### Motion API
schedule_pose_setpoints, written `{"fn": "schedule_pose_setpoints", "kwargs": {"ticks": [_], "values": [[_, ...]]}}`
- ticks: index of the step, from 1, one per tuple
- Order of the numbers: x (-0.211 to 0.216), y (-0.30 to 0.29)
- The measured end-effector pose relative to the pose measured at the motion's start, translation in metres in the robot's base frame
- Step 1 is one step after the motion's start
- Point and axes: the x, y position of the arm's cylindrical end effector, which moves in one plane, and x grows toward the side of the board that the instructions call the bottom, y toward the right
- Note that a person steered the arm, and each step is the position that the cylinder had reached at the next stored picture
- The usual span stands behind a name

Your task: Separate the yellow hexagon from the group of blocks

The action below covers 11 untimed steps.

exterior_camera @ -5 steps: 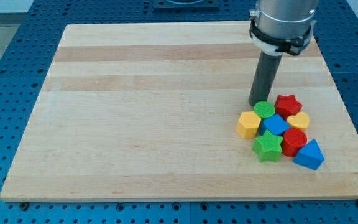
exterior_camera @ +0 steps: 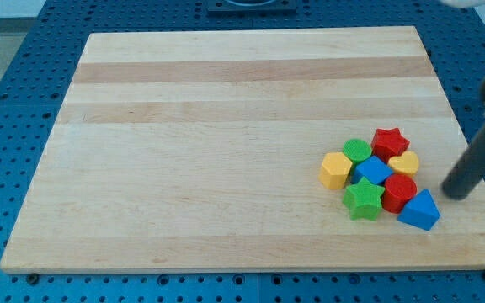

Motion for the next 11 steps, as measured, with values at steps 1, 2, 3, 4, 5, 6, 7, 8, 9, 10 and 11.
{"fn": "schedule_pose_setpoints", "kwargs": {"ticks": [1, 2, 3, 4, 5, 6, 7, 8, 9, 10, 11], "values": [[0.019, -0.012], [-0.015, -0.089], [-0.057, -0.157], [-0.084, -0.207], [-0.113, -0.246], [-0.128, -0.233], [-0.163, -0.260], [-0.178, -0.278], [-0.178, -0.257], [-0.179, -0.227], [-0.200, -0.270]]}}
